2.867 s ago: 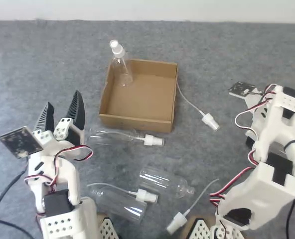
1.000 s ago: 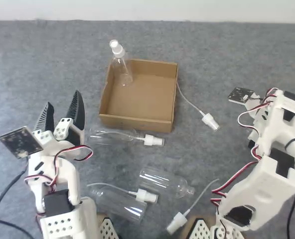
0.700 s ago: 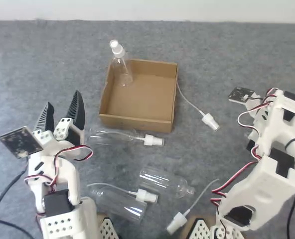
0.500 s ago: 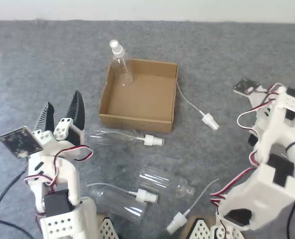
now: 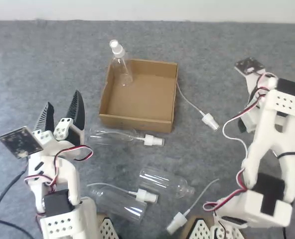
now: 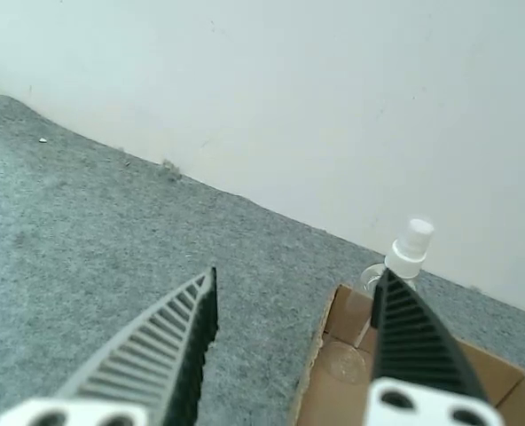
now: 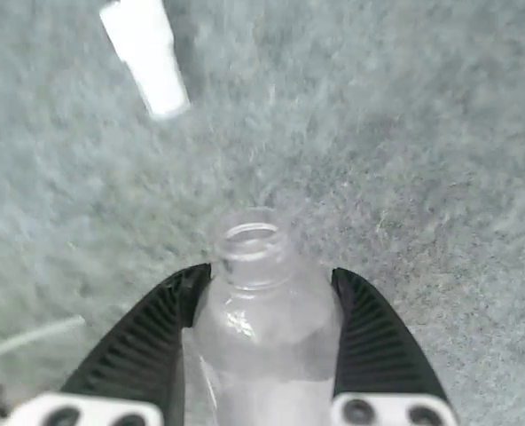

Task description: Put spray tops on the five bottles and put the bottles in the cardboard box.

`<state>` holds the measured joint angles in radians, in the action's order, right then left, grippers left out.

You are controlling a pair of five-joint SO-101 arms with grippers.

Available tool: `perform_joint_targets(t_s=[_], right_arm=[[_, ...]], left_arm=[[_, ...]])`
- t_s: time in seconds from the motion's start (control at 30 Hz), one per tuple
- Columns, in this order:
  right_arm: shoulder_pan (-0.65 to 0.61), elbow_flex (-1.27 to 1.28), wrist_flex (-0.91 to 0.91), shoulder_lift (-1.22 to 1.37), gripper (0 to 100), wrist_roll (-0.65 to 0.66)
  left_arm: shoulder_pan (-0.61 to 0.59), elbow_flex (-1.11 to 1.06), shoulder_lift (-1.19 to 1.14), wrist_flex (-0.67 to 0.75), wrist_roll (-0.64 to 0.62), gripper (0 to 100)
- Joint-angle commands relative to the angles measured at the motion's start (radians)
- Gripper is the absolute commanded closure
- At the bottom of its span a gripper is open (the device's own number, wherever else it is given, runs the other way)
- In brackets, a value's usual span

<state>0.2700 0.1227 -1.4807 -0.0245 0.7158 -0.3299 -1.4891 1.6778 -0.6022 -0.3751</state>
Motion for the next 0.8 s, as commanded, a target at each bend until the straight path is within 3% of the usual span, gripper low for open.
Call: perform_joint_targets(t_s=[0.0, 0.3, 0.77], right_arm=[[-0.064, -0.052, -0.012, -0.134, 91.8, -0.13], [-0.265, -0.052, -0.012, -0.285, 91.9, -0.428], [-0.582, -0.052, -0.01, -0.527, 91.9, -0.68]], left_arm=[[0.003, 0.008, 0.015, 0.032, 0.008, 74], [0.003, 0.008, 0.015, 0.032, 0.006, 74], [0.003, 0.01, 0.015, 0.034, 0.002, 74]])
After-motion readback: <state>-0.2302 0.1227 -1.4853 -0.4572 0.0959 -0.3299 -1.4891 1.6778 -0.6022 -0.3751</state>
